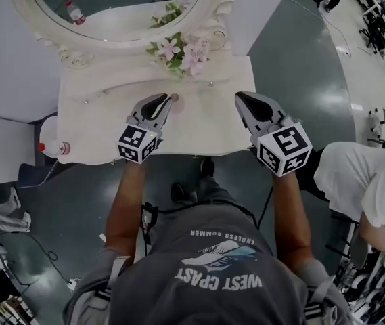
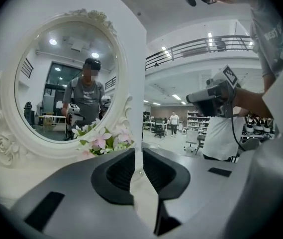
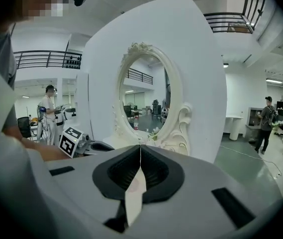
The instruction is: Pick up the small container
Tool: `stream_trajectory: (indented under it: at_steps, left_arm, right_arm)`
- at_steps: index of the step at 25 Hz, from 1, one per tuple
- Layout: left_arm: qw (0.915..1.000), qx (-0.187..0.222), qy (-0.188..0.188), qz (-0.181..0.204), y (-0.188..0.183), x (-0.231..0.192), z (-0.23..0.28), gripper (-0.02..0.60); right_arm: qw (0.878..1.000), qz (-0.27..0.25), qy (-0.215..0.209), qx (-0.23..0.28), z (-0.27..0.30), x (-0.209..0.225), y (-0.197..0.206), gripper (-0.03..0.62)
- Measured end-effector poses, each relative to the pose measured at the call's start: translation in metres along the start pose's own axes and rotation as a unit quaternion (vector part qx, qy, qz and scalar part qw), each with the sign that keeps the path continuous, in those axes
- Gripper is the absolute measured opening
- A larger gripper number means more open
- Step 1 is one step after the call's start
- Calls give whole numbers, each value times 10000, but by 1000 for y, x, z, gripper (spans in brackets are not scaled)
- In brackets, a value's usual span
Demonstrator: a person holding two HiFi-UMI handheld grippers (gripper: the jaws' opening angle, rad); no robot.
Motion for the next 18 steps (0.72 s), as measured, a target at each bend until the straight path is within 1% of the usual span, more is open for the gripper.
stream_trajectory:
  at_steps: [2, 11, 16, 18]
  left_arm:
    - [9999, -89, -9, -85, 12, -7, 8, 68]
    - [9983, -445, -33, -369, 62, -29, 40, 153]
    - [9973, -584, -74, -446, 84, -38, 57, 240]
    - [9967, -637, -87, -488, 92, -41, 63, 252]
  right_arm:
    - [10000, 8, -10, -63, 5, 5, 4, 26]
    - [9992, 71, -9, -394, 23, 22, 23, 26]
    - [9986, 101, -27, -524, 34, 27, 32, 26]
    - [9982, 110, -32, -584, 37, 29, 35, 26]
Point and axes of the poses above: the fingertips, and each gripper's own axes: z forward along the fingers, x to its right, y out of its underside, the point moved 4 cm from there along -z, backward along the fingers, and after that the axes turned 12 degrees about y, right-handed, at the moved point
